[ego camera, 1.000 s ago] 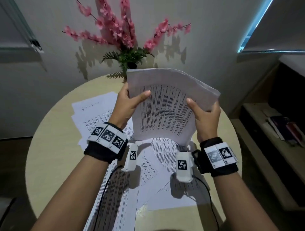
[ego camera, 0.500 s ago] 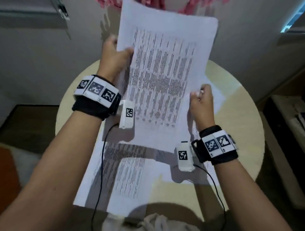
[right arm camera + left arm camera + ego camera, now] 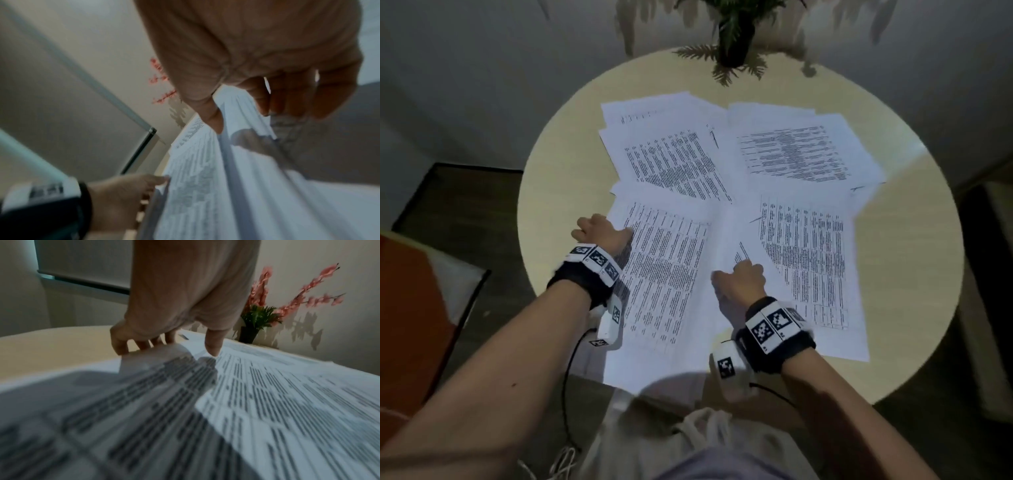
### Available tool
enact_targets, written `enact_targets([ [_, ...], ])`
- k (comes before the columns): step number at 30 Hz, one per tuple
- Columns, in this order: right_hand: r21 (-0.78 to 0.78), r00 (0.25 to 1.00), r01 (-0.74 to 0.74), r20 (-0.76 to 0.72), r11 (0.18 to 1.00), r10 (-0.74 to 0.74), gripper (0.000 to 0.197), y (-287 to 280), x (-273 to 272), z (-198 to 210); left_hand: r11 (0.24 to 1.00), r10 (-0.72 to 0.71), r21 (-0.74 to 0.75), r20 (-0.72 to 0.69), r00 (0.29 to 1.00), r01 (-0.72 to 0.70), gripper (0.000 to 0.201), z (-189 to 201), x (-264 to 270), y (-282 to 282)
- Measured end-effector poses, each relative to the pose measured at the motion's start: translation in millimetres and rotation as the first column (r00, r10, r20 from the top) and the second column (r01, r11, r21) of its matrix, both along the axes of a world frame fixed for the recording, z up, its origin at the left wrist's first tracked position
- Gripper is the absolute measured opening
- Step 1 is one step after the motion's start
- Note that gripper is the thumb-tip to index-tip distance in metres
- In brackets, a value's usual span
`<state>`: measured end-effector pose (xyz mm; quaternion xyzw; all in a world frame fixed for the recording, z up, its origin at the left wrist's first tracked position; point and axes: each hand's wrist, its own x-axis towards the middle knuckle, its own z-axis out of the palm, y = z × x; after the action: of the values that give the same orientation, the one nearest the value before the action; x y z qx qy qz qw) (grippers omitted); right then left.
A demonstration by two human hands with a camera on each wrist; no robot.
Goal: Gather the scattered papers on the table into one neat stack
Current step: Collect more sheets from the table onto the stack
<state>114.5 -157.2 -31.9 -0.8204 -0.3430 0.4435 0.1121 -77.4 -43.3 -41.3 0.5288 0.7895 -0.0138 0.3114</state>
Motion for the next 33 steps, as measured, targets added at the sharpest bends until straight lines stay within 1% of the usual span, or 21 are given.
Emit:
enact_targets([
  [2,-0.032,0.996,0.069,-0.051,0.997,-0.071,0.048,2.6,-11.3,2.1,1.000,0.008,-0.011,-0.001,1.000,-0.008,0.074,-4.7,1.9,-5.4],
  [4,-0.011,0.955,0.199,-0.222,0.980,-0.196,0.056,6.7,-24.1,4.4,0.999,0.010,-0.034,0.018,1.000,-0.010,0.074,-6.5,3.2,-7.3],
  [6,-0.008,0.825,0.406,-0.426,0.914,-0.371,0.069,9.3,-34.9,9.3,0.997,0.013,-0.074,0.047,0.999,-0.010,0.068,-7.1,2.1,-7.0],
  [8,-0.018,0.684,0.565,-0.549,0.825,-0.480,0.077,10.4,-39.3,11.2,0.995,0.050,-0.088,0.104,0.993,-0.040,0.059,-11.1,-2.2,-5.5],
  [9,-0.001,0.660,0.591,-0.573,0.806,-0.485,0.076,9.7,-40.8,10.8,0.995,0.077,-0.073,0.158,0.985,-0.066,0.053,-13.3,-5.4,-5.4],
  [10,0.038,0.704,0.558,-0.550,0.829,-0.448,0.070,7.9,-43.4,11.8,0.994,0.103,-0.053,0.230,0.968,-0.093,0.047,-13.6,-8.5,-4.4],
  [11,0.096,0.777,0.497,-0.492,0.862,-0.393,0.059,5.6,-45.6,16.1,0.992,0.126,-0.021,0.302,0.945,-0.126,0.042,-11.9,-11.1,-4.4],
  [13,0.231,0.878,0.405,-0.369,0.885,-0.306,0.045,4.9,-44.7,24.5,0.982,0.149,0.046,0.416,0.897,-0.185,0.038,1.1,-12.6,-4.0],
  [15,0.368,0.907,0.373,-0.338,0.852,-0.252,0.048,12.4,-37.2,48.9,0.951,0.125,0.177,0.533,0.837,-0.254,0.040,27.2,-10.4,-0.4],
  [17,0.583,0.938,0.337,-0.280,0.739,-0.207,0.042,26.3,-26.3,83.7,0.864,0.004,0.398,0.607,0.794,-0.309,0.022,67.0,-6.6,5.0],
  [18,0.699,0.956,0.293,-0.234,0.652,-0.179,0.034,34.2,-21.7,103.1,0.800,-0.079,0.491,0.655,0.752,-0.344,0.009,91.7,-4.1,7.0],
  [19,0.796,0.969,0.245,-0.196,0.553,-0.147,0.026,40.0,-19.5,123.0,0.743,-0.175,0.553,0.703,0.689,-0.376,0.006,116.2,-2.4,9.4],
  [21,0.921,0.981,0.187,-0.158,0.341,-0.111,0.023,48.1,-18.3,150.2,0.647,-0.368,0.632,0.748,0.552,-0.427,0.010,154.1,-1.6,11.7],
  [22,0.949,0.983,0.173,-0.153,0.263,-0.097,0.026,50.2,-17.6,153.9,0.621,-0.432,0.646,0.755,0.494,-0.444,0.007,163.8,-2.4,12.7],
  [23,0.960,0.985,0.172,-0.160,0.220,-0.072,0.029,50.9,-17.4,156.9,0.613,-0.455,0.637,0.768,0.451,-0.467,0.005,166.2,-3.5,12.2],
  [24,0.961,0.983,0.181,-0.174,0.210,-0.054,0.031,51.4,-17.3,154.1,0.615,-0.454,0.615,0.788,0.416,-0.494,0.006,166.4,-4.2,9.2],
  [25,0.952,0.980,0.198,-0.194,0.232,-0.041,0.034,50.6,-18.3,147.6,0.620,-0.431,0.582,0.813,0.391,-0.526,0.008,161.6,-5.7,6.6],
  [28,0.898,0.963,0.254,-0.269,0.359,-0.011,0.038,44.9,-24.9,118.4,0.657,-0.335,0.458,0.889,0.313,-0.598,0.034,138.5,-9.4,-4.7],
  [29,0.872,0.957,0.269,-0.291,0.408,-0.009,0.040,43.5,-28.1,108.9,0.682,-0.292,0.429,0.902,0.317,-0.592,0.040,128.8,-10.4,-7.5],
  [31,0.826,0.948,0.292,-0.318,0.482,-0.028,0.038,45.0,-32.0,93.1,0.723,-0.224,0.415,0.897,0.381,-0.552,0.047,113.3,-10.0,-13.3],
  [33,0.810,0.950,0.293,-0.308,0.508,-0.057,0.032,51.5,-35.0,85.6,0.733,-0.190,0.427,0.877,0.442,-0.530,0.061,107.4,-10.2,-15.6],
])
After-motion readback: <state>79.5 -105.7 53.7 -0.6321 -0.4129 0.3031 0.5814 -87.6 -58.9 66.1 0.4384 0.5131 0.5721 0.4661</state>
